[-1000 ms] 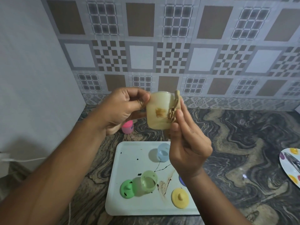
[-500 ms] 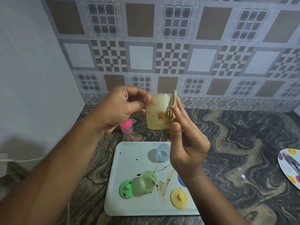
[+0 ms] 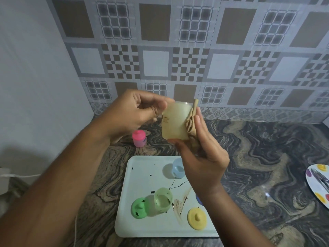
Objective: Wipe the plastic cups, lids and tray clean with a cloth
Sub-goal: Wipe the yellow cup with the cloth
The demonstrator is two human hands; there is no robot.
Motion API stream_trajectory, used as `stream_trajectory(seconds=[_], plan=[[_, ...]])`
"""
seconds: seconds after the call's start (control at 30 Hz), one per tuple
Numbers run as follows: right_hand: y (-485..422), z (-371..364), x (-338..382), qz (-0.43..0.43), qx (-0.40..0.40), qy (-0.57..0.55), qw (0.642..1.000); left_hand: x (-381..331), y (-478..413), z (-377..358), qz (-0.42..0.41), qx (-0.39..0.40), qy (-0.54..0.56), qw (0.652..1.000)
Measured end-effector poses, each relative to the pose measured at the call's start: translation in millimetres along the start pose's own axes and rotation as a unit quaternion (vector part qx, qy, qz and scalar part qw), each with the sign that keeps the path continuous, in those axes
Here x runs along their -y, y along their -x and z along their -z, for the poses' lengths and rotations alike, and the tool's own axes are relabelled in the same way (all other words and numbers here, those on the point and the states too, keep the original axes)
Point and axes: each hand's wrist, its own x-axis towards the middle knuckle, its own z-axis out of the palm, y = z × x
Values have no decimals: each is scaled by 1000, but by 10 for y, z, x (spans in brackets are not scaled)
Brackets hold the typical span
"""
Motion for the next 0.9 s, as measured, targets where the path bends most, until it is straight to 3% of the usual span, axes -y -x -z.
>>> stream_trajectory(seconds=[0.1, 0.23, 0.47, 0.67, 0.9], plan=[[-10, -27, 36, -2, 5, 8, 1000, -11, -11, 37, 1, -8, 17, 1000], [-13, -53, 51, 38, 39, 73, 996, -80, -8, -28, -41, -17, -61, 997], [-34, -40, -1, 2, 17, 30, 999, -43, -11, 32, -32, 11, -27, 999], [5, -78, -48, 25, 67, 72, 995, -15, -19, -55, -35, 1, -113, 993], [31, -40, -162, -51, 43, -15, 998, 157, -48, 1, -7, -5, -16, 1000]])
